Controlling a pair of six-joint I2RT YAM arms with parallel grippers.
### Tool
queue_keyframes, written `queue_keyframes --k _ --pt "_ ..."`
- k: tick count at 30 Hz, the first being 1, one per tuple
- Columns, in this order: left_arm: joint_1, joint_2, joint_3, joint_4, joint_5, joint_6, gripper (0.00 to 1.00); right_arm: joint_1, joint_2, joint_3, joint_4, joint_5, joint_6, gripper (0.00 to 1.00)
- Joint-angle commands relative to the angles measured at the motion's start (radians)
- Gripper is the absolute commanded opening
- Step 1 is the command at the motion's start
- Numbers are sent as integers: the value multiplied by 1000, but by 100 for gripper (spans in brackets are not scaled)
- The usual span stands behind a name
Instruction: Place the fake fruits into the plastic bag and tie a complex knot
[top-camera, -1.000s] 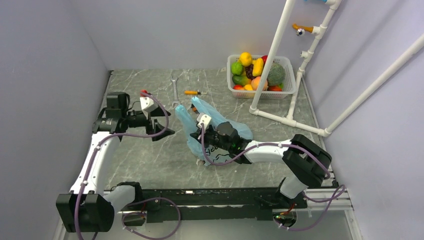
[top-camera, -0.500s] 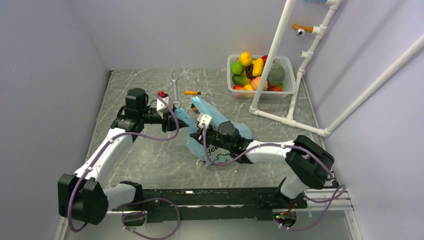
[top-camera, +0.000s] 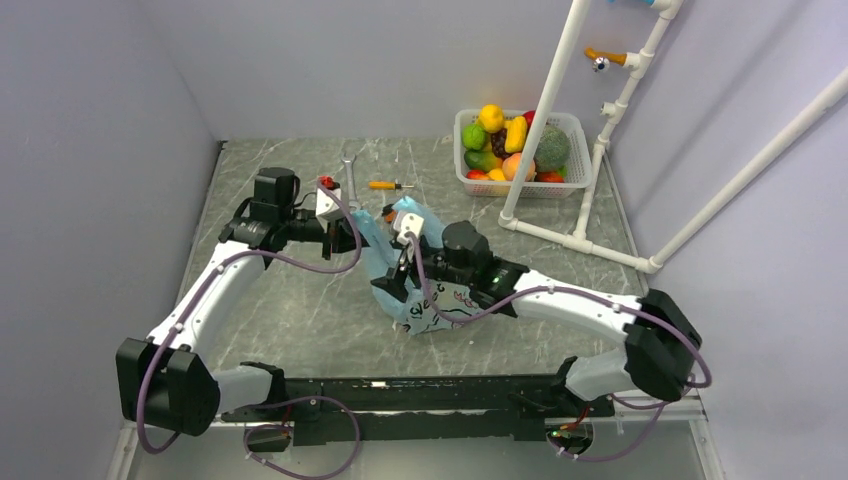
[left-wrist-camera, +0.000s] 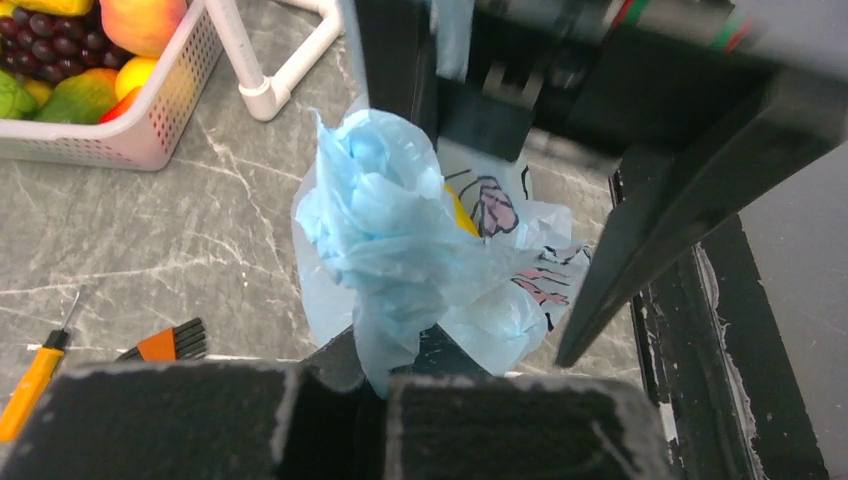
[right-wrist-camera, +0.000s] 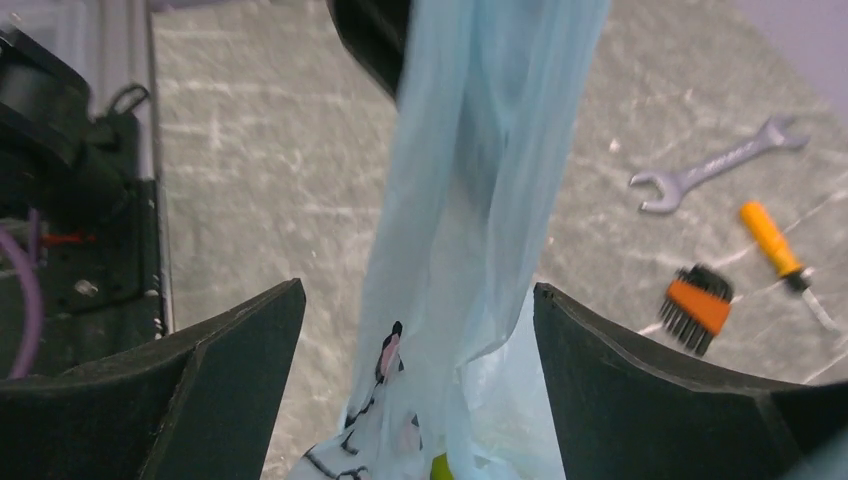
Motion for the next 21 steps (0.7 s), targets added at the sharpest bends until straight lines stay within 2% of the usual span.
queue_keyframes --k 1,5,9,11,15,21 --pt "5 17 51 -118 -27 123 0 -4 -94 155 -264 -74 -70 88" --pt "5 38 75 -126 -44 110 0 -15 -99 296 -460 -145 -158 87" --pt "5 59 95 -132 -60 94 0 -82 -95 439 -582 -319 -195 85" --pt "5 67 100 -108 -69 68 0 -92 -104 497 -614 -356 -200 86" --pt "5 95 144 -160 -71 106 0 -94 -168 545 -580 -362 -234 88" --pt "5 141 210 -193 -70 111 0 -95 -206 562 -445 -359 -358 98"
